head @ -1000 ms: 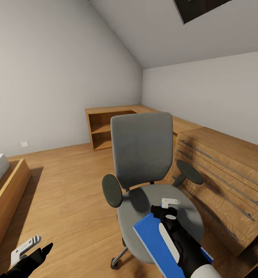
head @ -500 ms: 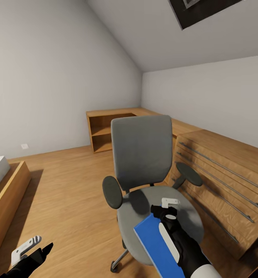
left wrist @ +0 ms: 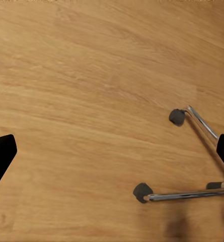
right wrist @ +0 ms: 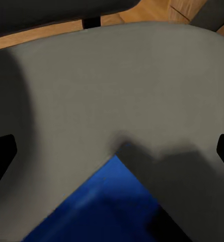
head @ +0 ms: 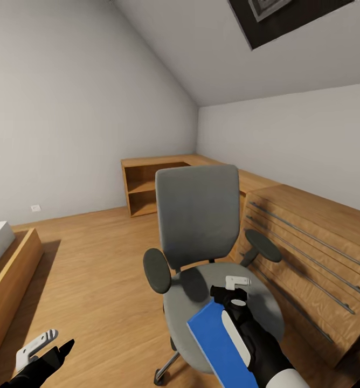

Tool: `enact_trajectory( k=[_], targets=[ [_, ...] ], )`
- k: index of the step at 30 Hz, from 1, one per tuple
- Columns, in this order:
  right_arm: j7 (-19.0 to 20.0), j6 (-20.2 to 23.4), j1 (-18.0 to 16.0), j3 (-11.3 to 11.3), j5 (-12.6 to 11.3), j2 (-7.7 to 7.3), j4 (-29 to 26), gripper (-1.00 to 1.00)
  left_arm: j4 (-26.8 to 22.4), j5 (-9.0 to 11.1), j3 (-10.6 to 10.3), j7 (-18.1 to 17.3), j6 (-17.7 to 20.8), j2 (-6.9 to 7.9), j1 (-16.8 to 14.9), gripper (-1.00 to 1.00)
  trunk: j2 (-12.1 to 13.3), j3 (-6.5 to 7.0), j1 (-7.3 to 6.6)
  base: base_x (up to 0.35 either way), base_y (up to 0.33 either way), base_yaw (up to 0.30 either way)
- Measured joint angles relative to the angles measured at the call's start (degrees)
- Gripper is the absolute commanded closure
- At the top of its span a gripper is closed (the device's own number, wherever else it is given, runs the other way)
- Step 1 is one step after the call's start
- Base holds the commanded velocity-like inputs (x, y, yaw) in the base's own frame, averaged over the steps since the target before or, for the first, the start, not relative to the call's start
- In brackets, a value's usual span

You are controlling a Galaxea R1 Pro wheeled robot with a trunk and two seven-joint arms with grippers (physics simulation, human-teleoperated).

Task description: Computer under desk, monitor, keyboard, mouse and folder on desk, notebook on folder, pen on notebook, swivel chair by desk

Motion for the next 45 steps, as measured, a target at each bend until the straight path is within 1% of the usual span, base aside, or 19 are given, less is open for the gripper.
enact_trajectory(
  k=[2, 8, 10, 15, 19, 25, 30, 31, 33, 34, 36, 37, 38, 39, 40, 43, 44, 45],
  targets=[
    [-0.02, 0.05, 0.00, -0.01, -0.04, 0.00, -0.59, -1.00, 0.00, -0.03, 0.00, 0.03, 0.01, 0.00, 0.00, -1.00, 0.00, 0.18, 0.00, 0.000, 0.000, 0.000],
    [-0.42, 0.66, 0.96, -0.07, -0.16, -0.05, -5.20, -1.00, 0.00, -0.08, 0.00, 0.12, 0.02, 0.00, 0.00, -1.00, 0.00, 0.72, 0.00, 0.000, 0.000, 0.000],
    [-1.25, 1.07, 1.77, -0.11, -0.22, -0.08, -7.47, -1.00, 0.00, -0.08, -0.04, 0.16, 0.02, 0.00, 0.00, -1.00, 0.00, 0.90, 0.00, 0.000, 0.000, 0.000],
    [-3.09, 3.91, 4.18, -0.05, -0.41, -0.09, -13.15, -1.00, 0.00, -0.07, -0.08, 0.18, 0.02, 0.00, 0.00, -1.00, 0.00, 1.35, 0.00, 0.000, 0.000, 0.000],
    [-3.39, 4.91, 5.08, -0.08, -0.52, -0.10, -15.01, -1.00, 0.00, -0.07, -0.09, 0.13, 0.02, 0.00, 0.00, -1.00, 0.00, 1.70, 0.00, 0.000, 0.000, 0.000],
    [-3.51, 6.16, 5.42, -0.04, -0.57, -0.02, -15.96, -1.00, 0.00, -0.09, -0.09, 0.08, 0.02, 0.00, 0.00, -1.00, 0.00, 2.24, 0.00, 0.000, 0.000, 0.000],
    [-3.50, 7.88, 6.45, -0.06, -0.82, -0.03, -18.45, -1.00, 0.25, -0.02, -0.21, 0.03, 0.02, 0.00, 0.00, -1.00, 0.00, 2.39, 0.00, 0.000, 0.000, 0.000],
    [-3.50, 8.39, 7.60, -0.09, -1.14, -0.07, -20.20, -1.00, 1.23, -0.01, -0.55, 0.03, -0.01, 0.00, 0.00, -1.00, 0.00, 2.40, 0.00, 0.000, 0.000, 0.000],
    [-3.49, 8.68, 8.71, -0.05, -1.31, -0.02, -21.54, -1.00, 2.31, -0.04, -0.80, 0.14, -0.08, -0.03, 0.00, -1.00, 0.00, 2.41, 0.00, 0.000, 0.000, 0.000],
    [-3.49, 9.50, 10.01, 0.00, -1.42, 0.04, -23.62, -1.00, 3.68, -0.09, -0.88, 0.21, -0.40, -0.11, 0.00, -1.00, 0.00, 2.40, 0.00, 0.000, 0.000, 0.000],
    [-3.47, 10.69, 12.07, 0.03, -1.45, 0.05, -26.49, -1.00, 4.72, -0.04, -0.82, 0.11, -0.83, -0.10, 0.00, -1.00, 0.00, 2.41, 0.00, 0.000, 0.000, 0.000],
    [-3.47, 11.58, 14.57, 0.05, -1.49, 0.06, -29.42, -1.00, 6.18, 0.00, -0.76, -0.01, -1.10, -0.09, 0.00, -1.00, 0.00, 2.40, 0.00, 0.000, 0.000, 0.000],
    [-3.47, 12.20, 19.30, 0.01, -1.53, 0.01, -32.92, -1.00, 12.70, -0.38, -0.90, -0.17, -3.38, -0.09, 0.01, -1.00, 0.00, 2.39, 0.00, 0.000, 0.000, 0.000],
    [-3.47, 12.18, 21.46, -0.06, -1.44, -0.12, -33.50, -1.00, 16.14, -0.80, -1.09, -0.22, -5.76, -0.07, 0.01, -1.00, 0.00, 2.40, 0.00, 0.000, 0.000, 0.000],
    [-3.47, 12.15, 22.09, -0.10, -1.39, -0.19, -33.65, -1.00, 17.03, -1.01, -1.20, -0.23, -6.69, -0.06, 0.00, -1.00, 0.00, 2.41, 0.00, 0.000, 0.000, 0.000],
    [-3.47, 11.98, 24.78, -0.39, -1.29, -0.43, -34.17, -1.00, 21.95, -2.99, -1.61, -0.27, -11.78, 0.11, -0.01, -1.00, 0.00, 2.40, 0.00, 0.000, 0.000, -0.057],
    [-3.55, 5.62, 29.85, -0.59, -1.34, -1.14, -34.43, -1.00, 27.23, -7.54, -2.18, -1.08, -16.39, 0.17, 0.00, -1.00, -0.01, 2.38, 0.00, 0.000, 0.000, -0.187],
    [-3.56, 4.80, 31.31, -0.57, -1.37, -1.32, -34.45, -1.00, 27.79, -7.85, -2.23, -1.15, -16.60, 0.18, -0.02, -1.00, 0.00, 2.42, 0.00, 0.000, 0.000, -0.210]
  ],
)
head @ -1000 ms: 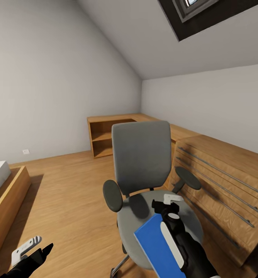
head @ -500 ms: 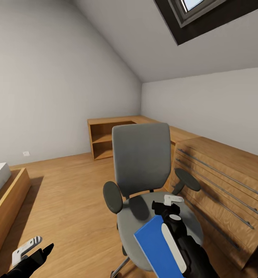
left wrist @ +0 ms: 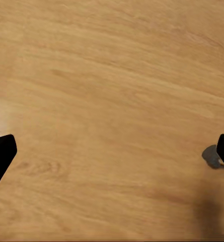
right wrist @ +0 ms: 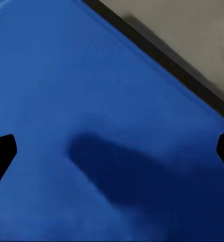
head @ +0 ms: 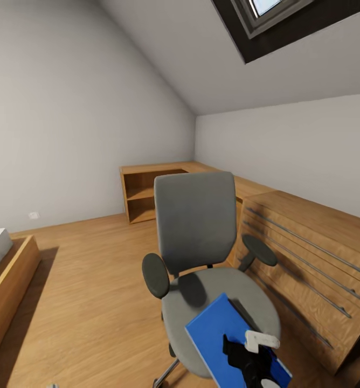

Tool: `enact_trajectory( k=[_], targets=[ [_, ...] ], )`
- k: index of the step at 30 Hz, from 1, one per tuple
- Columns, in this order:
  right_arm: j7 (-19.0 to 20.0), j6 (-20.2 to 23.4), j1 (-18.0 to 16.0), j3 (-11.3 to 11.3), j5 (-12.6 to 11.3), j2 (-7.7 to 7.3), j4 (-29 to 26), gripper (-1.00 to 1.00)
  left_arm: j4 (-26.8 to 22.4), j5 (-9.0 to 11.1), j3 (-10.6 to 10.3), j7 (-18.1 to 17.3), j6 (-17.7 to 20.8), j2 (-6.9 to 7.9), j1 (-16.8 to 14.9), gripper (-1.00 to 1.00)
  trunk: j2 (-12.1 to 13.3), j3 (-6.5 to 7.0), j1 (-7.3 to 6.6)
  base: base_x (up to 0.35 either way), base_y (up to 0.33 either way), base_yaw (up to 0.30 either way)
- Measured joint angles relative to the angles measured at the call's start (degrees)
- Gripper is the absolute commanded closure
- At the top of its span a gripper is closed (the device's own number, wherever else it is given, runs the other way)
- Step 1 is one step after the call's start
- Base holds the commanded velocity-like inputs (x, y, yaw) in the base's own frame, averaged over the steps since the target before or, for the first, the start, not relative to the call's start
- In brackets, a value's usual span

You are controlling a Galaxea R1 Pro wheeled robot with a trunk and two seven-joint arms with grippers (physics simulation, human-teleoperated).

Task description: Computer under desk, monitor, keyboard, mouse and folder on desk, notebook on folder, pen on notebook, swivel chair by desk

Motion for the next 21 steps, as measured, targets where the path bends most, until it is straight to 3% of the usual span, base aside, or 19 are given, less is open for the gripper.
enact_trajectory(
  k=[4, 9, 21],
  targets=[
    [0.01, -3.81, 2.23, 0.01, -0.05, -0.92, 0.23, -1.00, 3.29, -0.60, 0.02, -0.12, -0.37, 0.12, -0.01, -1.00, 0.00, 0.08, 0.00, 0.000, 0.000, -0.242],
    [0.09, -4.90, 2.45, -0.02, -0.03, -1.08, 1.13, -1.00, 5.15, -0.67, 0.03, -0.14, -2.85, 0.13, -0.01, -1.00, 0.00, 0.20, 0.00, 0.000, 0.000, -0.249],
    [0.15, -6.29, 2.47, 0.06, -0.05, -2.25, 2.29, -1.00, 5.39, -0.67, 0.02, -0.13, -3.56, 0.08, -0.01, -1.00, 0.00, 0.46, 0.02, -0.050, 0.033, -0.251]
  ],
)
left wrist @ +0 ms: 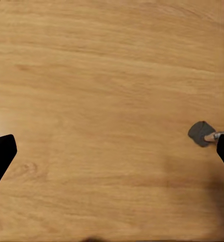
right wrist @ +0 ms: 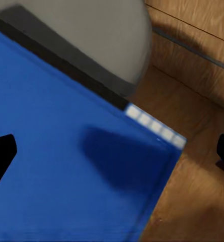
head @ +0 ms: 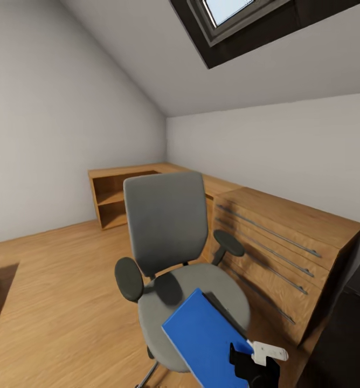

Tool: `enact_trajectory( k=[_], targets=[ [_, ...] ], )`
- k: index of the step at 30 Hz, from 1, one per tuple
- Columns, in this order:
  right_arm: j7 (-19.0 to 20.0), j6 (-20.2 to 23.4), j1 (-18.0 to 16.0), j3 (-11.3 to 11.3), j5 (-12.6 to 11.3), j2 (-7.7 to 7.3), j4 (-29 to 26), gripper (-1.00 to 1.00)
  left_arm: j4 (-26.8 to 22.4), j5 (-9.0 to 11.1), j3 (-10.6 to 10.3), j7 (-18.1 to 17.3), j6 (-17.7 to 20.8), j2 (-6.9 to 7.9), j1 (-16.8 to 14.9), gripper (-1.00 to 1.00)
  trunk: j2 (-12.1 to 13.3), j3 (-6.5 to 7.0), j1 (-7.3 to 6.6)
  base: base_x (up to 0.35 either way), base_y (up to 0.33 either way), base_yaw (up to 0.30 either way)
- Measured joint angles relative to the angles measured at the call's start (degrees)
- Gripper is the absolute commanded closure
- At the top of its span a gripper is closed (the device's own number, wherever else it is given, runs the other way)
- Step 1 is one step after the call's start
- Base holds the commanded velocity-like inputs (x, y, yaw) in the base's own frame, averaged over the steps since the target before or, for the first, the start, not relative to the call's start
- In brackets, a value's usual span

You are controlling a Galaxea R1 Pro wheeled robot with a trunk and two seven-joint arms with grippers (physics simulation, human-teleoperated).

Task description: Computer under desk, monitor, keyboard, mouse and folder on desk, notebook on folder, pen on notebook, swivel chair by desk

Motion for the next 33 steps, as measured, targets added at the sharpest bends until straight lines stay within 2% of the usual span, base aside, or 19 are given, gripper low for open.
enact_trajectory(
  k=[11, 25, 33],
  targets=[
    [0.09, 0.02, -0.01, 0.00, 0.00, -0.04, 0.07, -1.00, -0.01, 0.09, -0.01, 0.00, 0.00, 0.03, 0.01, -1.00, 0.00, 0.04, 0.00, -0.242, 0.194, -0.236],
    [0.07, 0.08, -0.01, -0.04, 0.00, -0.06, 0.02, -1.00, 0.01, 0.04, -0.01, -0.01, -0.02, 0.03, 0.01, -1.00, 0.00, 0.05, -0.02, -0.018, 0.015, -0.016],
    [0.09, 0.07, 0.00, -0.07, 0.00, -0.06, 0.06, -1.00, 0.00, 0.08, 0.02, 0.00, -0.01, 0.07, 0.00, -1.00, 0.00, 0.38, -0.01, -0.066, 0.055, -0.137]
  ],
)
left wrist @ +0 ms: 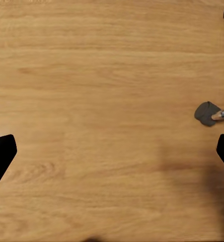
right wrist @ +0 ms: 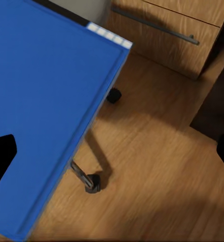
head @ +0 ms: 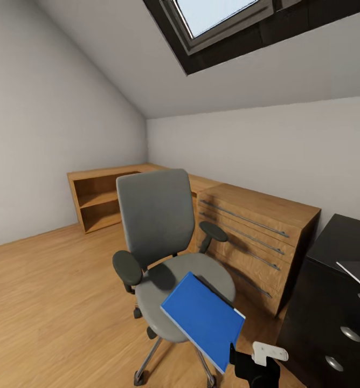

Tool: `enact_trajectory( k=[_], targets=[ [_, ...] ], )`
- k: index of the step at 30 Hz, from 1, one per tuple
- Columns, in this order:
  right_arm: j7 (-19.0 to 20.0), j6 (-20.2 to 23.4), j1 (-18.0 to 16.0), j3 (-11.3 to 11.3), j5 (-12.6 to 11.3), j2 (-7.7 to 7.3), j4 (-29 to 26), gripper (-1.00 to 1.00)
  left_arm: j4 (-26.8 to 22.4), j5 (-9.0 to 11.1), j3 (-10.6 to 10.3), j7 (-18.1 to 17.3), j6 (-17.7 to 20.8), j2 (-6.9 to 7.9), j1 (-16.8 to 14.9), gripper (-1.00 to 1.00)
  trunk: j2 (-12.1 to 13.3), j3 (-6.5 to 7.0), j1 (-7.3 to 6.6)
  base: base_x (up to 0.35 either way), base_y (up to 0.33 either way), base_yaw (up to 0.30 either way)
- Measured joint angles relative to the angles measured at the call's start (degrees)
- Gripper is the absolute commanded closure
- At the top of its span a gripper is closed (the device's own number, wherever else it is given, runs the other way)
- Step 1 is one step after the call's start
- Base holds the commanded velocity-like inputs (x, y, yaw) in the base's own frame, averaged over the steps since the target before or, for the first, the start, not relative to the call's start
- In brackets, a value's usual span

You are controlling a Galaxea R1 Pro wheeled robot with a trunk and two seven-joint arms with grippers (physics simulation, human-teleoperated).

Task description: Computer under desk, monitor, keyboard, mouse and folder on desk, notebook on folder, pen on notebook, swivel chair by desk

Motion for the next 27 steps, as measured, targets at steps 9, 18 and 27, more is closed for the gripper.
enact_trajectory(
  k=[9, 18, 27],
  targets=[
    [0.02, -0.04, 0.00, -0.01, 0.00, 0.00, 0.00, -1.00, 0.01, 0.00, -0.05, 0.00, -0.01, -0.12, 0.00, -1.00, 0.00, 0.55, -0.01, -0.058, 0.048, -0.186],
    [10.37, -10.13, 0.00, -0.15, -4.48, -4.43, 4.35, -1.00, -4.38, 0.07, -0.18, -2.82, 0.07, -0.27, 0.01, -1.00, -1.59, 0.13, 0.86, -0.001, 0.001, -0.079],
    [48.59, -19.39, -0.01, -1.83, -31.81, -16.72, 16.51, -1.00, -4.42, -0.05, -1.62, -2.90, -0.03, -0.34, 0.01, -1.00, -5.20, -1.48, 2.84, 0.000, 0.000, -0.001]
  ],
)
